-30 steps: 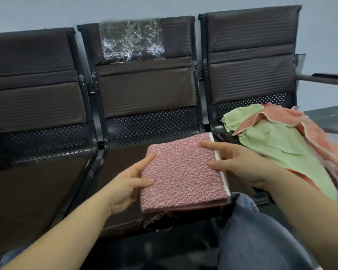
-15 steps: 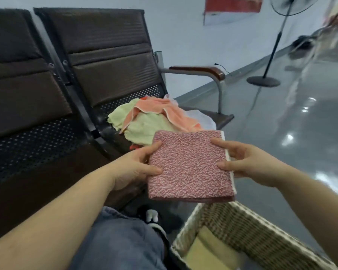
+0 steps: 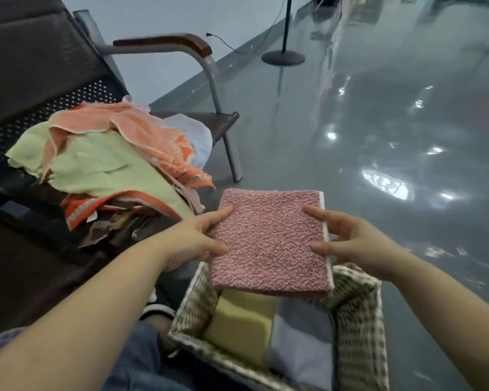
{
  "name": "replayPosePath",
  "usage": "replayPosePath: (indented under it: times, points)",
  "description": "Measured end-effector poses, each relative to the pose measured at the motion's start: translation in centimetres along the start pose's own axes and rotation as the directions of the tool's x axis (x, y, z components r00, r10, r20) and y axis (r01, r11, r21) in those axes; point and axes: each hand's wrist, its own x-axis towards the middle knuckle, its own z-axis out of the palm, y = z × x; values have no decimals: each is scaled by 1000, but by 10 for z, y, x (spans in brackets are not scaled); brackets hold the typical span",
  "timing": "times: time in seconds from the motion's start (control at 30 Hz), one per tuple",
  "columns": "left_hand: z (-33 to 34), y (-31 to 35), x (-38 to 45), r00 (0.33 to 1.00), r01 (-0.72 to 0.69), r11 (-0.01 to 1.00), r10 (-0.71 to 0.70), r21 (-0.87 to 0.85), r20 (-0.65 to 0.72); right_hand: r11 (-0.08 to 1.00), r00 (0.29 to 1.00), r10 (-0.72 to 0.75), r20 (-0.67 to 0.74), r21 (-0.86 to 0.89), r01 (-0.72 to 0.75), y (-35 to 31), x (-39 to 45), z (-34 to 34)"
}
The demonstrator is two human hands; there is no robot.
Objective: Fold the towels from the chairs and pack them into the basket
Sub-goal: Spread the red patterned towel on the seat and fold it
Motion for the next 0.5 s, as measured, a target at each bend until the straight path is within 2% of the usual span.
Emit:
replayPosePath:
  times: [0.13, 0.23, 0.37, 0.5]
  points:
    - [-2, -47, 9, 992, 101, 991, -107, 88, 65, 999, 1000, 23, -12, 44, -23, 58, -2, 19]
    - [-1, -80, 14, 976, 160, 958, -189, 236, 107, 996, 997, 76, 10, 54, -76, 100, -3, 35]
    - [10, -95, 27, 961, 176, 836, -260, 519, 93, 980, 985, 173, -9, 97, -171, 144, 4, 53]
    - [21, -114, 49, 956, 138, 690, -280, 710, 86, 967, 970, 240, -47, 97, -235, 183, 22, 68]
